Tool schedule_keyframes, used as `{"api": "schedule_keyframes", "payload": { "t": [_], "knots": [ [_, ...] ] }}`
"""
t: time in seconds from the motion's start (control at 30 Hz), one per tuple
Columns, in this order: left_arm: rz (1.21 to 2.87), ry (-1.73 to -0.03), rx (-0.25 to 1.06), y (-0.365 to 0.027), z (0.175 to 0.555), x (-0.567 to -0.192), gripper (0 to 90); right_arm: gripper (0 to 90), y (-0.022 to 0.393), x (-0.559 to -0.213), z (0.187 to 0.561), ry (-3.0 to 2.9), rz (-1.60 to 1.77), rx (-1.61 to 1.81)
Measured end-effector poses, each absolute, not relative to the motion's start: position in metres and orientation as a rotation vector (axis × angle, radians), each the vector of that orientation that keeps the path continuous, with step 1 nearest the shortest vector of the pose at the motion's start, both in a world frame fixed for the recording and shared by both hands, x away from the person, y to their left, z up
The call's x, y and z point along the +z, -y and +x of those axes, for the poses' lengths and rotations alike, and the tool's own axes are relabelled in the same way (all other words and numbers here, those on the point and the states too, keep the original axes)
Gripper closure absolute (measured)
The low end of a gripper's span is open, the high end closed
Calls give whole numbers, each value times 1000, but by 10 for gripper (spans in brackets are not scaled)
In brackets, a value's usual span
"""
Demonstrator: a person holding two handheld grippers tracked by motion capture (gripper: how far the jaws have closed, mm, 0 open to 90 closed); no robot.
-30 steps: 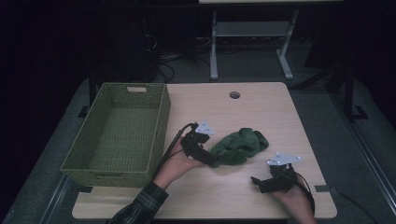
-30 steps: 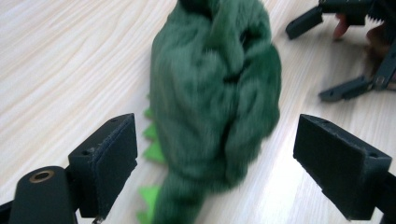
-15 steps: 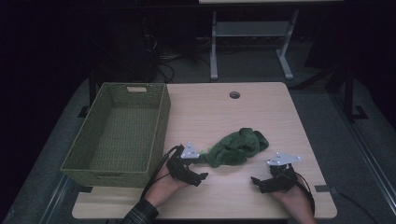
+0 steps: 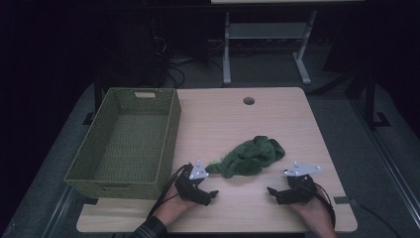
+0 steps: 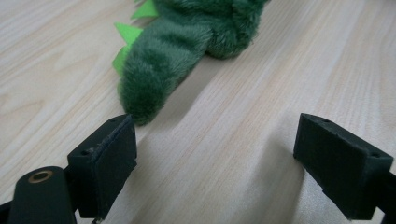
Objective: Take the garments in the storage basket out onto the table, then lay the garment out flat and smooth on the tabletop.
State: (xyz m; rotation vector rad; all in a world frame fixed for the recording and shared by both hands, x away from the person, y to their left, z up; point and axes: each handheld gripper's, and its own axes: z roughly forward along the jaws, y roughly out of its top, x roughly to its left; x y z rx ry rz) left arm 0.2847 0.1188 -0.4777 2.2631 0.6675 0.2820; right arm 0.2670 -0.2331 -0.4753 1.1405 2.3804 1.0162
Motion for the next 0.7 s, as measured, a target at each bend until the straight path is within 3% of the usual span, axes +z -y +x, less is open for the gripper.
{"api": "schedule_keyframes", "payload": {
  "t": [0.43, 0.7],
  "knots": [
    [2262, -666, 279, -120, 284, -478, 128, 412, 218, -439, 280, -2476, 973, 1165],
    [2257, -669, 279, -120, 284, -478, 128, 484, 201, -434, 303, -2523, 901, 1212]
  ]
}}
